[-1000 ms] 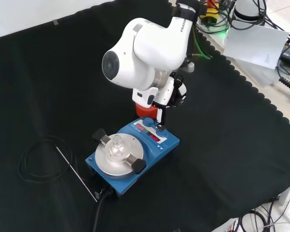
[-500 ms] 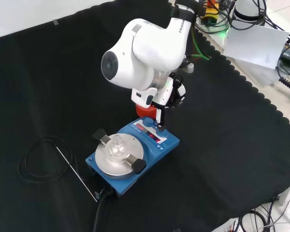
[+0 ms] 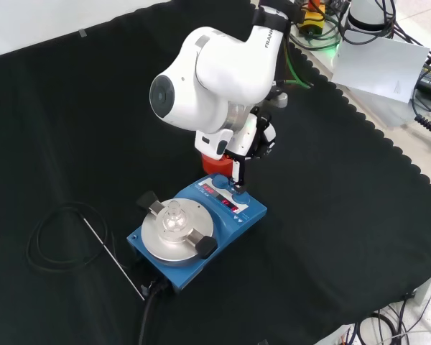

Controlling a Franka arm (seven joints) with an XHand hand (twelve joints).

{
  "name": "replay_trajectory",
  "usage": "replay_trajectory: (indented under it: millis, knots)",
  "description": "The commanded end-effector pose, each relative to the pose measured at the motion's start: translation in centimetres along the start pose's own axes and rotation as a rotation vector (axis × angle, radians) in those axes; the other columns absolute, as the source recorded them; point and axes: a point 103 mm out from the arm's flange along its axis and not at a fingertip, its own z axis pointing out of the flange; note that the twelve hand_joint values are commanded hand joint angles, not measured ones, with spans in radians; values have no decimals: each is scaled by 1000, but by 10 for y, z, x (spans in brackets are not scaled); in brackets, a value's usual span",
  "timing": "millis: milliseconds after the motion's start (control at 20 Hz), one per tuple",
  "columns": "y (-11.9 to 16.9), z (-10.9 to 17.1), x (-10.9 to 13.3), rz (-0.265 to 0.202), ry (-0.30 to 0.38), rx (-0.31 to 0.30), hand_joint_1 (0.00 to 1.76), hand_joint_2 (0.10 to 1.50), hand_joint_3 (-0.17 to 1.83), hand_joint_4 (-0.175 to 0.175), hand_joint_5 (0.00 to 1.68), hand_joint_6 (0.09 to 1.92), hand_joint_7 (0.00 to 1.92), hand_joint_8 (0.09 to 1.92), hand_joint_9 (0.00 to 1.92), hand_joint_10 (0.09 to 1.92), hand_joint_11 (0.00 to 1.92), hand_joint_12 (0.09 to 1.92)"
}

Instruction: Turn on the heater.

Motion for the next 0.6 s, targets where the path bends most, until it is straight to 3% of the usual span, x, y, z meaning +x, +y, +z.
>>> replay_trajectory:
  millis: [50, 600]
  knots:
    - [-14, -13, 0, -15, 4, -30, 1541, 534, 1327, -52, 459, 209, 1739, 1755, 1788, 1741, 1405, 1490]
    - [-47, -22, -2, -10, 16, -80, 1540, 534, 1328, -52, 462, 216, 1741, 1752, 1788, 1740, 1405, 1491]
